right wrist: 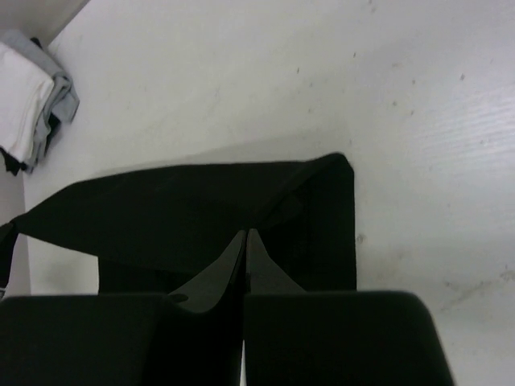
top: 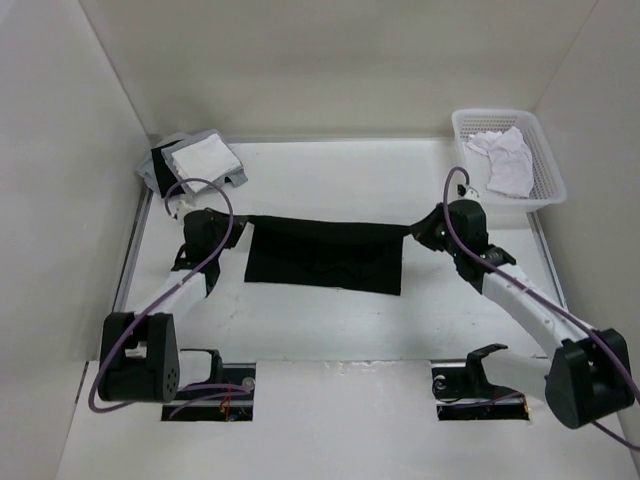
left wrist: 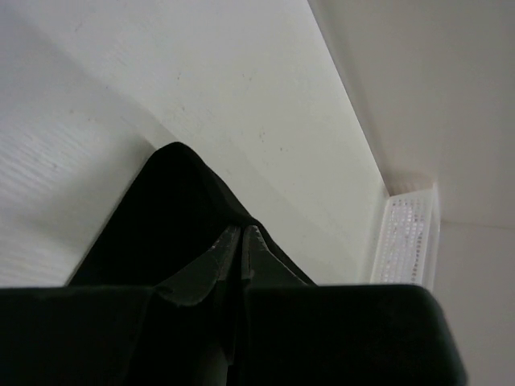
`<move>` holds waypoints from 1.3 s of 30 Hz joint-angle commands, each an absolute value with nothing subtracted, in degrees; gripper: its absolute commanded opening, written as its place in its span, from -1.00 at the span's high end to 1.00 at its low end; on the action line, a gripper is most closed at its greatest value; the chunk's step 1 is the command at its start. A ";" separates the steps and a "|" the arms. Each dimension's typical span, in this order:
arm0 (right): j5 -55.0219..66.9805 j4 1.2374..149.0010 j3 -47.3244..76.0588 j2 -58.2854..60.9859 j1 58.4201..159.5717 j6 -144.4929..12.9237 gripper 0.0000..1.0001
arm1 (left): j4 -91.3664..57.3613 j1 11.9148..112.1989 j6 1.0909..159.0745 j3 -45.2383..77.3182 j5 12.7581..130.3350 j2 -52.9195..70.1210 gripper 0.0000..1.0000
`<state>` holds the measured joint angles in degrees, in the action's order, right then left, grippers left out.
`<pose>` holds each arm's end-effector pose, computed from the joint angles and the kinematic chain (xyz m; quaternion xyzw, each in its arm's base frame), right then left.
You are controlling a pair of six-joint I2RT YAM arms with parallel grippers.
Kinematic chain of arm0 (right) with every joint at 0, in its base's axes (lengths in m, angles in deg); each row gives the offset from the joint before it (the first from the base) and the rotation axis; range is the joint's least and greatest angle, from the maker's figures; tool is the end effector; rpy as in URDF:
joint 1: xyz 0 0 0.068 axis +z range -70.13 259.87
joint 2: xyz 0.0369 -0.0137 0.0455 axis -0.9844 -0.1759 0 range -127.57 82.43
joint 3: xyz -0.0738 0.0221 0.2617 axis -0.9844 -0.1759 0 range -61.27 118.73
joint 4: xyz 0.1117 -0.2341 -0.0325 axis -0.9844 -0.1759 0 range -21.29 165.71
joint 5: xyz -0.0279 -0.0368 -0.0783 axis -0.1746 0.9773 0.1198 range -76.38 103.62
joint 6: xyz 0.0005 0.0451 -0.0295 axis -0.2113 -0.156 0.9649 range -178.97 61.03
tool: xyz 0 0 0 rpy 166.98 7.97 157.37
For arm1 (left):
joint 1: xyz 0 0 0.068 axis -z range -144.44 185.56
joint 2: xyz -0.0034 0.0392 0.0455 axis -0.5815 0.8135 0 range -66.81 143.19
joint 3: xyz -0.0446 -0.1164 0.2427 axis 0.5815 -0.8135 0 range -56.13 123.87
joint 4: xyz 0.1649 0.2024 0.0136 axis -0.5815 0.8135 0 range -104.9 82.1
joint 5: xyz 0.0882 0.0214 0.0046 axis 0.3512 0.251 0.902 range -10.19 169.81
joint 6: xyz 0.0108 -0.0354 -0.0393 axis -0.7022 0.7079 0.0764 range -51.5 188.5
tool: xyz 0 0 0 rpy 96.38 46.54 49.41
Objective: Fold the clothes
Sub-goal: Fold the tank top
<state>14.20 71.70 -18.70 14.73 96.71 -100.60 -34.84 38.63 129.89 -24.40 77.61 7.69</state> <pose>0.2516 0.0758 0.2547 0.1876 0.8416 0.2435 0.4441 0.2706 -0.0159 0.2031 -0.3965 0.7325 -0.3085 0.4594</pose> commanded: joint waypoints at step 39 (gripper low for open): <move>13.71 88.89 -41.59 13.46 106.01 -115.65 0.22 | -39.23 48.51 125.37 -38.81 77.44 -13.11 0.50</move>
